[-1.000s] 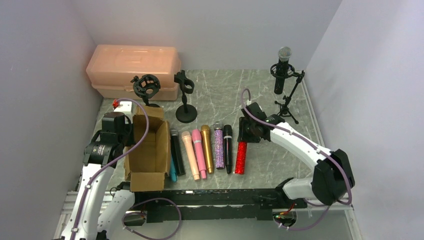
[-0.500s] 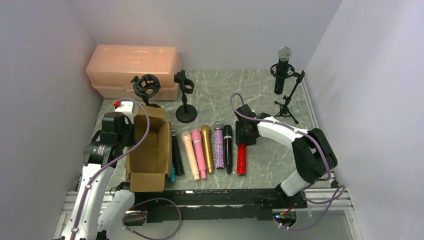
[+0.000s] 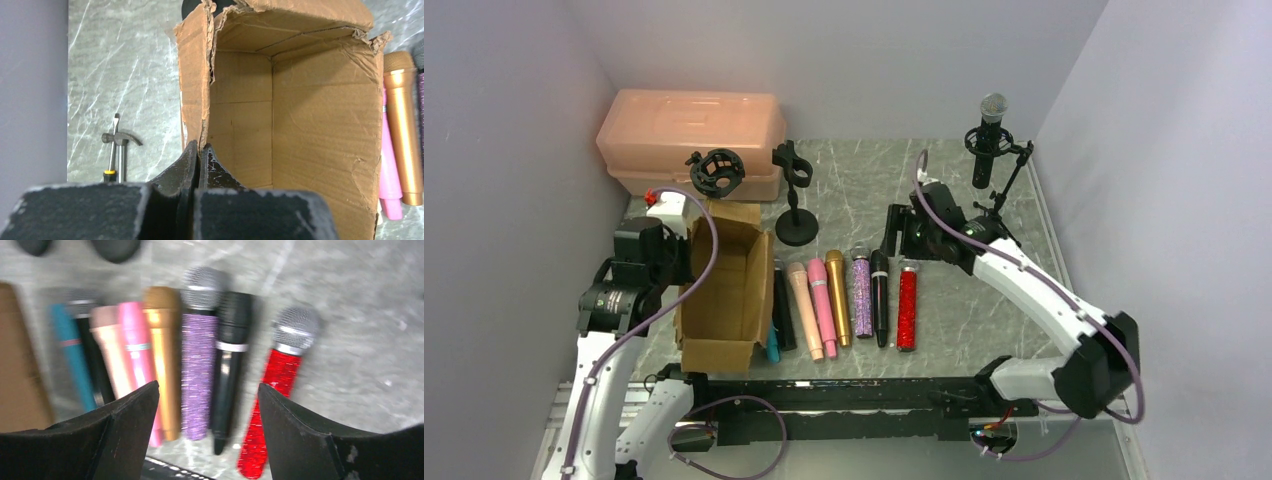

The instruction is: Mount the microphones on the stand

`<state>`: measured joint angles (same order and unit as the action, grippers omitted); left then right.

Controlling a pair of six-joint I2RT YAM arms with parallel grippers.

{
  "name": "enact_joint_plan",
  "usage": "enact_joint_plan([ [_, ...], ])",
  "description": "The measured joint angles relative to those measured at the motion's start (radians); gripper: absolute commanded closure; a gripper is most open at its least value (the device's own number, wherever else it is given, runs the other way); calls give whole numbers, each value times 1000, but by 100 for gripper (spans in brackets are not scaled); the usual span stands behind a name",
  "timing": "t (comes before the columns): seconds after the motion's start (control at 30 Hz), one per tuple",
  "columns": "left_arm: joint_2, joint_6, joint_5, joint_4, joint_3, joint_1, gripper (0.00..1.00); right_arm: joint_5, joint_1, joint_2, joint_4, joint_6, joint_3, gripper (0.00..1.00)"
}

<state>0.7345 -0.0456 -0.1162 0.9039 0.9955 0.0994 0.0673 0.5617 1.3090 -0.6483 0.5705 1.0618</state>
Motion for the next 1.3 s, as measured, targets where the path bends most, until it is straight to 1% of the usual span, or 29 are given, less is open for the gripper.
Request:
enact_joint_plan([
  [0.1,-1,0,26,1,35,0,100,-5,77,-61,-1,30,79,25],
  [0.17,-3,0,47,1,51,0,100,2,180,-65,-1,51,150,25],
  [0.27,-7,7,100,2,68,0,100,3,327,-26,2,69,248,25],
  [0.4,-11,44,204,7,71,0,100,27,439,85,-10,42,379,24],
  [0.5,-8,77,277,20,73,0,100,63,463,147,-34,-14,447,24],
  [0.67,16,115,364,63,80,8,100,92,468,199,-72,-133,560,24],
  [0.8,30,132,386,77,80,35,100,87,468,243,-81,-203,646,24],
  [0.97,34,137,390,97,83,83,100,59,481,304,-82,-261,658,25],
  [1.1,34,137,398,108,93,97,100,22,498,356,-84,-286,658,27],
  [1.2,35,137,408,113,106,100,100,-7,504,383,-84,-292,657,31],
  [1.3,36,137,416,120,119,101,100,-21,504,397,-78,-293,652,38],
])
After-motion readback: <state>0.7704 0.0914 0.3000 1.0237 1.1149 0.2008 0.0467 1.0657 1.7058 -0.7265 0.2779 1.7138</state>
